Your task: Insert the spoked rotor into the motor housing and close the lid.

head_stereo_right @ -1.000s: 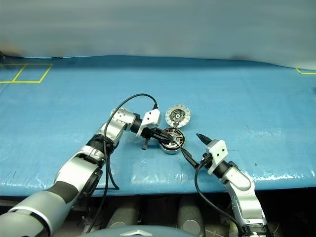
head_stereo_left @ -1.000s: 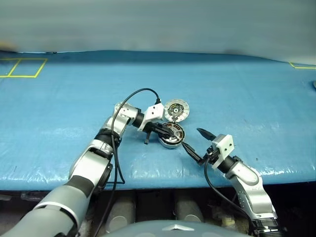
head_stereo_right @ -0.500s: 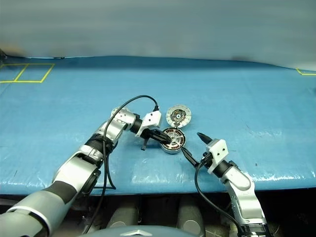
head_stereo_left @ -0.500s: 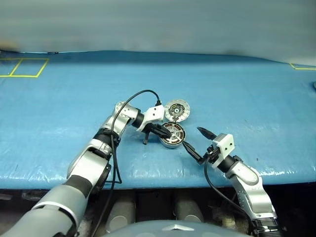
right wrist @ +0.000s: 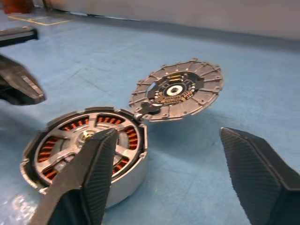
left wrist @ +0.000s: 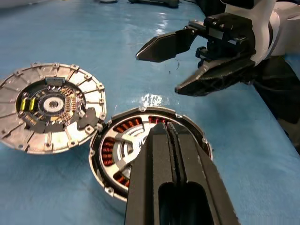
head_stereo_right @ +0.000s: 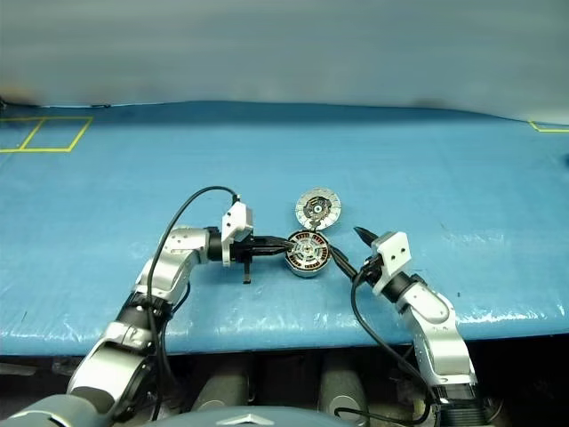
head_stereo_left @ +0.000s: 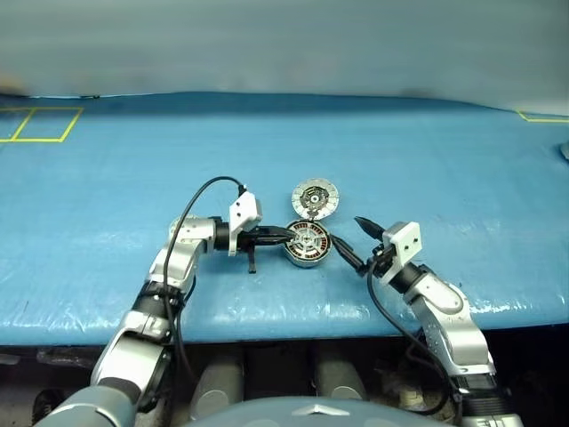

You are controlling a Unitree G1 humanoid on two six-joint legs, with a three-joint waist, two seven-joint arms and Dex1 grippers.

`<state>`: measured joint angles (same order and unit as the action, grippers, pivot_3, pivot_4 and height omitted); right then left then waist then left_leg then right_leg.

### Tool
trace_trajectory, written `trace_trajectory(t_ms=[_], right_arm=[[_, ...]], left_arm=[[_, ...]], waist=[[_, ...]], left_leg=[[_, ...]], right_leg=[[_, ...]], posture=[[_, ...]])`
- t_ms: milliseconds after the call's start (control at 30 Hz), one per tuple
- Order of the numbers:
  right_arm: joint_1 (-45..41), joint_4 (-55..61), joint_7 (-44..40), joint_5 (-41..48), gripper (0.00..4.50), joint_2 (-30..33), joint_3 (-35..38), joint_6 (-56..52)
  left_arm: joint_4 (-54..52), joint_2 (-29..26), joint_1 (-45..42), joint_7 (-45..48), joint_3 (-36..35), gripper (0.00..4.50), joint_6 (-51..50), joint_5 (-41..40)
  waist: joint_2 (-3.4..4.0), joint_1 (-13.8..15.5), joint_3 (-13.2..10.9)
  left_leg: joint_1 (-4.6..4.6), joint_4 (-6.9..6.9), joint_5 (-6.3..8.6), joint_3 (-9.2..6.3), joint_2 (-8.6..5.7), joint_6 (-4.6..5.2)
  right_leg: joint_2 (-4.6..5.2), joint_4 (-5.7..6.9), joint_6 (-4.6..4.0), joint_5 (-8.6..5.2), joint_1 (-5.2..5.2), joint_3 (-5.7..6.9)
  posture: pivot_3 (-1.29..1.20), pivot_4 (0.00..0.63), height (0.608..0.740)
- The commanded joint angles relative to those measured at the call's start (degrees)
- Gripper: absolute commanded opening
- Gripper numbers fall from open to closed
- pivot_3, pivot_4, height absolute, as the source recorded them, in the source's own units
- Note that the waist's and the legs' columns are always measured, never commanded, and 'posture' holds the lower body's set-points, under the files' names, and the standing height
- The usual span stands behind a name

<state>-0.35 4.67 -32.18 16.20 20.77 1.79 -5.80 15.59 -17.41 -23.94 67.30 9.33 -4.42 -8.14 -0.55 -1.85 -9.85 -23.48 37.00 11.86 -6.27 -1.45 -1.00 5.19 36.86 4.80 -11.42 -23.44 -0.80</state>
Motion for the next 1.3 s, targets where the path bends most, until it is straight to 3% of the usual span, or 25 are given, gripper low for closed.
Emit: trace_trajectory(t_ms=[33,167,267,467,633,767,967,1200,1300], right_arm=[[-5.9,-2.4,9.9,-6.5,2.55,0.7,1.4,-7.0],[-14.0,-7.0,13.9,-12.5,1.24,1.5,-1.9,-14.8],[-20.8,-14.3,14.2,-16.9,1.24,2.4,-4.9,-15.2],[-35.7,-36.9,4.7,-13.4,1.24,-1.0,-5.1,-8.2],[-41.6,-46.4,-6.4,-4.9,1.24,-4.5,0.3,-3.6],[-43.1,-49.4,-10.0,-3.1,1.24,-4.8,2.0,-2.4],[-39.8,-40.5,-20.9,5.2,1.24,-4.8,4.7,-7.4],[-28.2,-21.3,-31.0,7.9,1.24,-1.8,-1.4,-13.1],[-23.4,-15.0,-31.2,6.4,1.24,-0.4,-4.6,-13.6]], left_arm=[[-5.2,-0.6,3.4,-5.7,-2.4,0.00,1.2,-0.6],[-7.7,-0.6,6.2,-8.9,-3.1,0.00,1.6,-1.6],[-9.1,-0.3,7.4,-10.2,-3.3,0.00,1.3,-2.6],[-10.0,-0.7,8.8,-11.9,-2.9,0.00,1.2,-3.8],[-10.7,-1.3,10.1,-13.5,-3.3,0.00,1.3,-3.7],[-11.1,-1.9,11.5,-14.4,-3.3,0.00,1.1,-3.9],[-11.6,-2.5,13.4,-15.3,-3.1,0.00,0.7,-4.7],[-10.0,-2.0,13.6,-17.8,-4.7,0.00,1.0,-5.9],[-9.6,-2.1,13.4,-18.3,-5.4,0.00,0.9,-6.0]], waist=[[0.03,0.3,0.0],[0.04,0.8,0.0],[0.05,0.6,0.0],[0.05,-0.4,0.0],[0.06,-0.6,0.0],[0.08,-0.6,0.0],[0.16,-0.8,0.0],[0.16,-0.6,0.0],[0.17,-0.6,0.0]], left_leg=[[0.00,0.00,0.00,0.02,-0.01,0.00],[-0.02,0.00,-0.03,0.03,0.00,0.01],[-0.03,-0.02,-0.03,0.05,-0.01,0.01],[0.00,-0.10,-0.03,0.10,0.00,0.02],[0.01,-0.20,-0.03,0.08,0.00,0.02],[0.00,-0.25,-0.03,0.07,-0.02,0.02],[0.04,-0.34,-0.03,0.06,0.01,0.02],[0.03,-0.37,-0.03,0.04,0.01,0.02],[0.04,-0.37,-0.03,0.05,0.01,0.01]], right_leg=[[0.01,0.00,-0.01,0.01,0.00,-0.01],[0.00,0.02,-0.06,0.04,-0.05,0.01],[0.00,-0.01,-0.07,0.05,-0.05,0.01],[-0.01,-0.04,-0.04,0.08,-0.06,-0.01],[-0.02,-0.06,0.21,0.26,-0.06,-0.01],[-0.01,-0.09,-0.03,0.42,-0.07,-0.02],[-0.05,-0.06,-0.04,0.41,-0.13,-0.02],[-0.03,-0.08,0.19,0.25,-0.13,-0.02],[-0.04,-0.07,0.22,0.23,-0.13,-0.01]], posture=[[0.00,0.150,0.740],[0.00,0.150,0.740],[0.00,0.150,0.740],[0.00,0.150,0.740],[0.00,0.150,0.740],[0.00,0.150,0.740],[0.00,0.150,0.740],[0.00,0.150,0.740],[0.00,0.150,0.740]])
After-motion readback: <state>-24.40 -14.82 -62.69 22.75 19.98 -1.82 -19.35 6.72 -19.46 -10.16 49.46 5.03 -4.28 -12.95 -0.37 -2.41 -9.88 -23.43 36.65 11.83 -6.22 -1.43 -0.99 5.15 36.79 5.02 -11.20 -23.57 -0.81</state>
